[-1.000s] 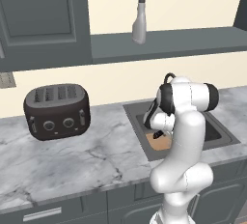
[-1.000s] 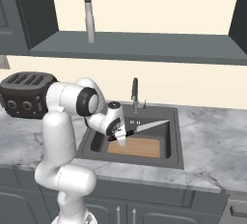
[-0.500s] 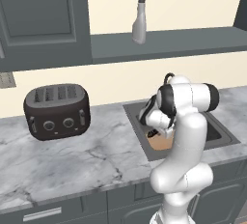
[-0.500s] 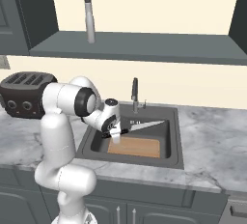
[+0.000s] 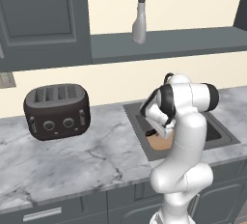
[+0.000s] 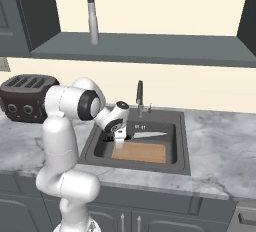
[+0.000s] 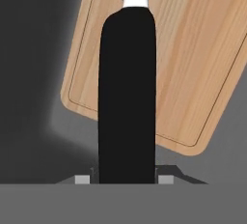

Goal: Move the cutting board and knife to the sink. Then move spray from the shelves to the counter.

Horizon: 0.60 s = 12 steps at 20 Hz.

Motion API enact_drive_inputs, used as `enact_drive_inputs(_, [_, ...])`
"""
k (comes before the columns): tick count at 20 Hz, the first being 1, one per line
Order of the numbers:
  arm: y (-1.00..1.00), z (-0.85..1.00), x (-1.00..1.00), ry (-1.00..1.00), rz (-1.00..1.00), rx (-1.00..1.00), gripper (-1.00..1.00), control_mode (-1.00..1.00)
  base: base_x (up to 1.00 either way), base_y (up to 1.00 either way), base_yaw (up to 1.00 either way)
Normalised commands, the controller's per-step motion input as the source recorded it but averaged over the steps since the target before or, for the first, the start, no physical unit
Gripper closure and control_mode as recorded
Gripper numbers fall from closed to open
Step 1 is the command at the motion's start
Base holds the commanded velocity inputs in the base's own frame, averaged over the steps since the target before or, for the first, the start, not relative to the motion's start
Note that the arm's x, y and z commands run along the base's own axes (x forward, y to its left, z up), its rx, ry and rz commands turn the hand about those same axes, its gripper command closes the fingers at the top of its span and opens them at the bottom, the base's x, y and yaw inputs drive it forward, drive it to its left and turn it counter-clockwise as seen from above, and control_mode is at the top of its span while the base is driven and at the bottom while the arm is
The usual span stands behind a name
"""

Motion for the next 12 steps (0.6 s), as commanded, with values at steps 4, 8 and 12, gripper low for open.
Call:
enact_drive_inputs(4, [0.00, -0.01, 0.00, 0.01, 0.00, 0.09, 1.00, -1.00, 0.00, 0.00, 0.00])
enact_drive_inputs(8, [0.00, -0.01, 0.05, 0.00, 0.00, 0.03, 1.00, -1.00, 0.00, 0.00, 0.00])
enact_drive_inputs(12, [0.00, -0.03, 0.06, 0.01, 0.00, 0.01, 1.00, -1.00, 0.00, 0.00, 0.00])
